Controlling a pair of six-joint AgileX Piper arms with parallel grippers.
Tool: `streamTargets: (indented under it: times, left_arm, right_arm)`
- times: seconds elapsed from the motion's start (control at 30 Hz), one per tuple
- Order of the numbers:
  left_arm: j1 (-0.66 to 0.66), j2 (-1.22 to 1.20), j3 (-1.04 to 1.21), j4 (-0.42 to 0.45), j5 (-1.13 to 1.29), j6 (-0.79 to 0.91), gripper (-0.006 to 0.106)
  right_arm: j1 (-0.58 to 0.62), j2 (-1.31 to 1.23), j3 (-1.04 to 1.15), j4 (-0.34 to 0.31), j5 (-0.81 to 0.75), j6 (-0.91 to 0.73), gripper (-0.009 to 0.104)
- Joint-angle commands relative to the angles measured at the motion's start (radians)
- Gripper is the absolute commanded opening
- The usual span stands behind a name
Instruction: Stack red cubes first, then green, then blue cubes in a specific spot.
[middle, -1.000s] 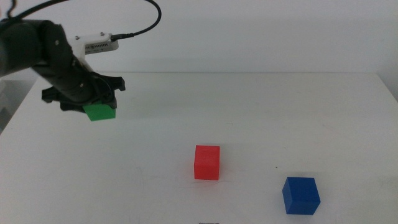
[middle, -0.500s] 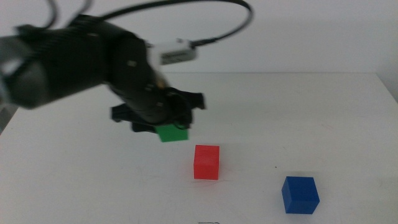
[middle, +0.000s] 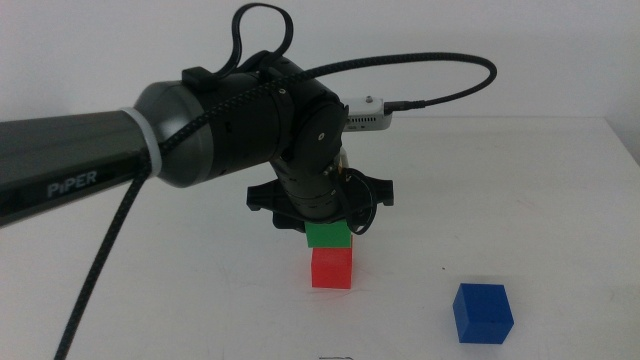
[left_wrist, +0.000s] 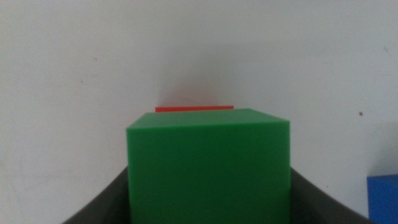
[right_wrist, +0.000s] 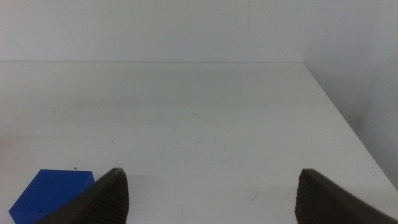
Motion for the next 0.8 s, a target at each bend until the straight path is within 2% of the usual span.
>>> streamTargets:
  times: [0.0, 0.77]
  left_arm:
    - [-0.005, -0.039, -0.034, 0.014, -0.045, -0.004, -0.001]
    - [-0.002, 0.044, -0.033, 0.035, -0.107, -0.001, -0.001]
  right_arm:
    - [-0.003, -0.016, -0.023, -0.008, -0.078, -0.003, 0.092]
    - [-0.003, -0.016, -0.023, -0.008, -0.078, -0.003, 0.092]
